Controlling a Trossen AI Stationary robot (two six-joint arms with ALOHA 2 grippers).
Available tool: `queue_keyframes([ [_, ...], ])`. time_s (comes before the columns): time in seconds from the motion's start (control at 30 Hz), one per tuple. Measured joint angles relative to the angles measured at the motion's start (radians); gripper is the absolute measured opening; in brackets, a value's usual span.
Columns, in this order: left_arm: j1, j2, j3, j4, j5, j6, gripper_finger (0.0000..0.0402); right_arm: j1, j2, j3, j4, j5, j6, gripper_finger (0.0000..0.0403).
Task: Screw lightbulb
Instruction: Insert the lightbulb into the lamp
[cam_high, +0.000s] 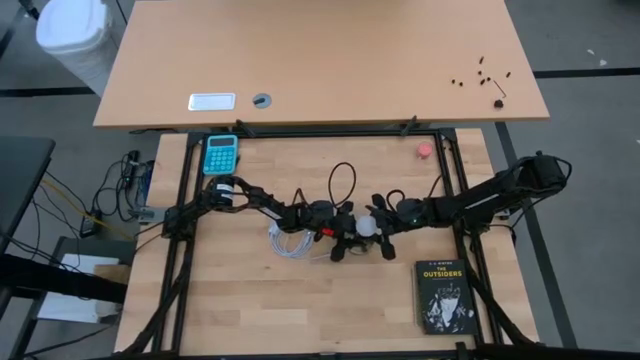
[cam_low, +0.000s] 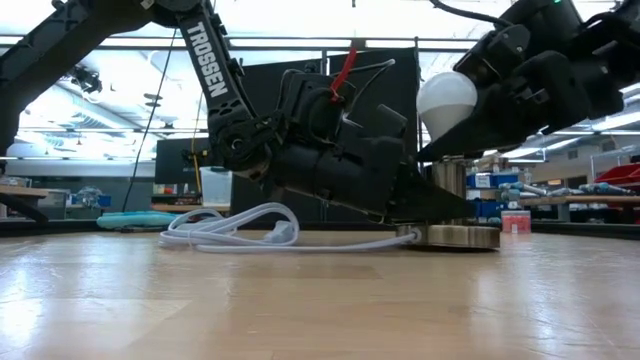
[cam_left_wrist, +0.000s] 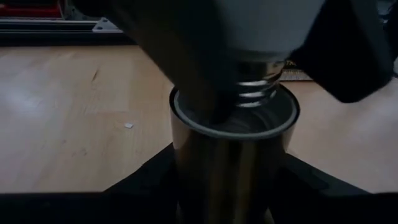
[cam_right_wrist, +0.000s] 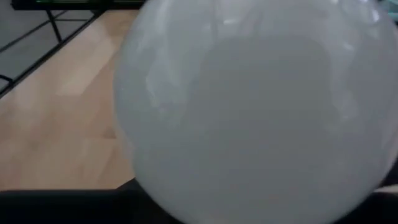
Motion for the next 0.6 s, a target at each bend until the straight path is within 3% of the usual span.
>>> queue_keyframes([
  [0.2,0.0,0.0,0.0,0.006,-0.01,-0.006,0.0193,0.005,0.001,-0.006,0.002,0.044,0.003,0.0203],
  [0.6,0.0,0.0,0.0,0.004,-0.009,-0.01,0.0193,0.005,-0.009,-0.006,-0.031,0.029,0.015,0.027],
])
